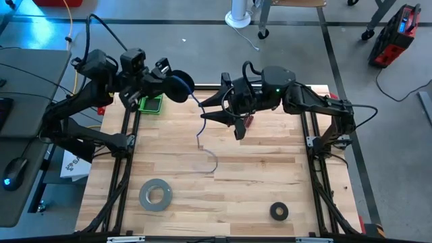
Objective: Coil cords
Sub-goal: Coil the blue wire onto a spool
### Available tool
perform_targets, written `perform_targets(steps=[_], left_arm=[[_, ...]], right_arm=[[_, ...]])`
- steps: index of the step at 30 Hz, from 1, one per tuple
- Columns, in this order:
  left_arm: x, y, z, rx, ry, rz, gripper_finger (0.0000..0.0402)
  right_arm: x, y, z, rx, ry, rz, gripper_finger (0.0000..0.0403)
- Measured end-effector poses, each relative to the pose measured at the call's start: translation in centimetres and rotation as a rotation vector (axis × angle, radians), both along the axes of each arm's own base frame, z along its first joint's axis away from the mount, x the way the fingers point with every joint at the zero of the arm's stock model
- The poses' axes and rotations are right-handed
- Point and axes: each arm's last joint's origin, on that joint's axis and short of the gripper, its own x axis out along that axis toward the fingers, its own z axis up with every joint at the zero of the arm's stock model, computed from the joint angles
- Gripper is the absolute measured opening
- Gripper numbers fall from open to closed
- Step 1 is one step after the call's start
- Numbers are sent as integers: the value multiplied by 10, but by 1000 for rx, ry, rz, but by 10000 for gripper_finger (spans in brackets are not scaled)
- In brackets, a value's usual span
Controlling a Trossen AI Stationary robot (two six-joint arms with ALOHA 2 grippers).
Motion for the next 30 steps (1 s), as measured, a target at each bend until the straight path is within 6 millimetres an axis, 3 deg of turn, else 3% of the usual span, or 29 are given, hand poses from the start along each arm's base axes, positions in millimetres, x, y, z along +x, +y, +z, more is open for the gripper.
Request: perform_targets(steps=[10, 15, 21, 30], left_arm=[[4, 6, -40, 253, 360, 177, 0], [6, 7, -41, 412, 340, 220, 0], [11, 7, -43, 484, 333, 225, 0], [26, 8, -51, 567, 369, 305, 0]], right_arm=[[-30, 0, 5, -32, 116, -135, 144], [-32, 3, 2, -61, 156, -205, 144], [-25, 2, -6, -108, 194, -273, 144], [-25, 3, -5, -109, 184, -243, 144]])
